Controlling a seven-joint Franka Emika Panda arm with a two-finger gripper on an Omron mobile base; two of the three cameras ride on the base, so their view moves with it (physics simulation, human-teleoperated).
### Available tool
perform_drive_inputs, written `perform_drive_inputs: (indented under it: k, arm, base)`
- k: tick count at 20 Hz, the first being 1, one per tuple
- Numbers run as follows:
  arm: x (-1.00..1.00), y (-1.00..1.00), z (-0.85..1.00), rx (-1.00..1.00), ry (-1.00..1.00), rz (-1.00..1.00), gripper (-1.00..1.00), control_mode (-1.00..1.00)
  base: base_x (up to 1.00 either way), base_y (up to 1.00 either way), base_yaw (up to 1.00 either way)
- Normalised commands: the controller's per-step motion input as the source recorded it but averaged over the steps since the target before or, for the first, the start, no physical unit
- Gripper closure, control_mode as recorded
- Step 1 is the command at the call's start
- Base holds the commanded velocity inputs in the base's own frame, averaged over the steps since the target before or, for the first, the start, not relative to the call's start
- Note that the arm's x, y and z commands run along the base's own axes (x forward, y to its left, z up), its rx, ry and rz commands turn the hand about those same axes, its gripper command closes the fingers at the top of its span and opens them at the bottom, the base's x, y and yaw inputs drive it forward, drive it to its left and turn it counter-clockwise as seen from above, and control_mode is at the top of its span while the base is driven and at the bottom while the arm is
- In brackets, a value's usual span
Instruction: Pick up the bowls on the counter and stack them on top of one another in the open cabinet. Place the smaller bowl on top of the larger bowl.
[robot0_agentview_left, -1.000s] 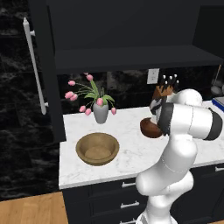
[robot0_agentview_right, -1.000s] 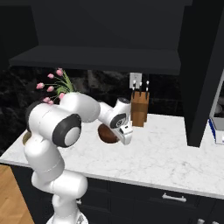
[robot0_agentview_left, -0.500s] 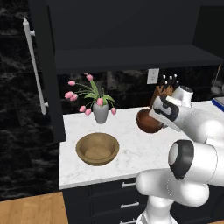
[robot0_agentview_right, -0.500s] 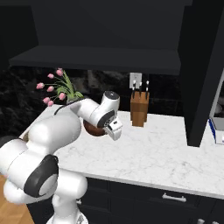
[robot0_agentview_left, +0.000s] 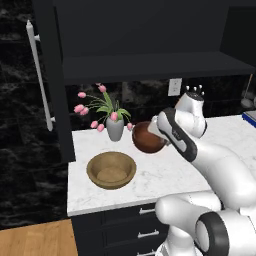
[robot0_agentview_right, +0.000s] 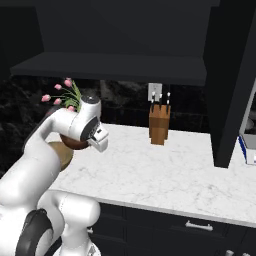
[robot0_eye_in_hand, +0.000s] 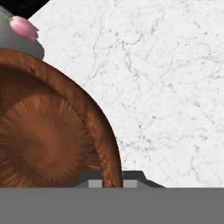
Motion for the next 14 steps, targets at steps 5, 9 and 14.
perform_drive_inputs:
  k: [5, 9, 14]
  arm:
    - [-0.29, 1.0, 0.09, -0.06, 0.04, 0.23, 1.0, -1.0]
    - [-0.04, 1.0, -0.16, -0.08, 0.06, 0.21, 1.0, -1.0]
    - [0.01, 0.37, -0.21, -0.01, -0.16, 0.04, 1.0, -1.0]
  base:
    - [0.0, 0.0, 0.0]
    - [0.0, 0.0, 0.0]
    - [0.0, 0.0, 0.0]
